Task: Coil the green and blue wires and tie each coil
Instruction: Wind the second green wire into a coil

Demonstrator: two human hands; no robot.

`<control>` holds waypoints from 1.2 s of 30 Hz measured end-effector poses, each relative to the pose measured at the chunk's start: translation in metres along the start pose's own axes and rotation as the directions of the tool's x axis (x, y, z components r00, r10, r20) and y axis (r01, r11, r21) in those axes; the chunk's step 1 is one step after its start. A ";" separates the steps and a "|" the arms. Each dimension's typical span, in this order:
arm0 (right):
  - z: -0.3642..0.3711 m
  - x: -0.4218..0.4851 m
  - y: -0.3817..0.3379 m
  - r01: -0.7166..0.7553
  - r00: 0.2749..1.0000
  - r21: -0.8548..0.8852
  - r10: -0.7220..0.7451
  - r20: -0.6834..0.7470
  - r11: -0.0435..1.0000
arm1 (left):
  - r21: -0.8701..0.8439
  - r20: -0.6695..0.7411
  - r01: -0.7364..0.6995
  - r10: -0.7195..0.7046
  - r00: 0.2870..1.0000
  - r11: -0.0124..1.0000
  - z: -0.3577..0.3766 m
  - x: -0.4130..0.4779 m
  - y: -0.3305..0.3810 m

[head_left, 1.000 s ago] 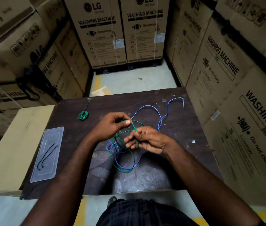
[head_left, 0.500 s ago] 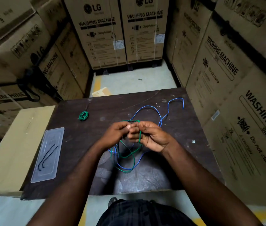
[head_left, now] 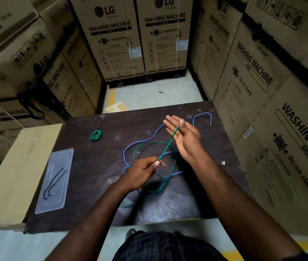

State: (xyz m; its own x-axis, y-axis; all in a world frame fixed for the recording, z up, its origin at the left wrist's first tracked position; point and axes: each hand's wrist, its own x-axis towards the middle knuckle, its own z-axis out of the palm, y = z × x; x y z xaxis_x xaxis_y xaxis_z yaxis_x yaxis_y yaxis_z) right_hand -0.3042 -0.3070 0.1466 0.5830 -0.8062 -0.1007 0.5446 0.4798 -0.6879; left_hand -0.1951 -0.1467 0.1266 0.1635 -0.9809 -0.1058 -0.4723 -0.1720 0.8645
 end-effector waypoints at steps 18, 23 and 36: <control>-0.026 -0.012 0.035 0.051 0.962 -0.701 0.153 0.226 0.712 | 0.206 -0.105 -0.171 0.196 0.975 0.963 -0.070 0.005 0.072; -0.021 -0.021 0.035 -0.024 0.892 -0.584 0.281 0.354 0.811 | 0.227 -0.225 -0.157 0.208 0.952 0.961 -0.078 0.017 0.069; -0.002 -0.044 0.020 -0.305 0.719 -0.448 0.512 0.470 0.840 | 0.099 -0.425 0.081 -0.031 0.905 0.992 -0.074 0.045 0.029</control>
State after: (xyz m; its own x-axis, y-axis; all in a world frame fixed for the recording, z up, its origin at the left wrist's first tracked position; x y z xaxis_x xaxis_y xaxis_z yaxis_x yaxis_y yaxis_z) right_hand -0.3200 -0.2628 0.1355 0.9814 -0.1715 -0.0864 0.0097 0.4939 -0.8695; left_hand -0.1371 -0.1891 0.1835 0.5305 -0.8433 0.0861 -0.5413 -0.2588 0.8000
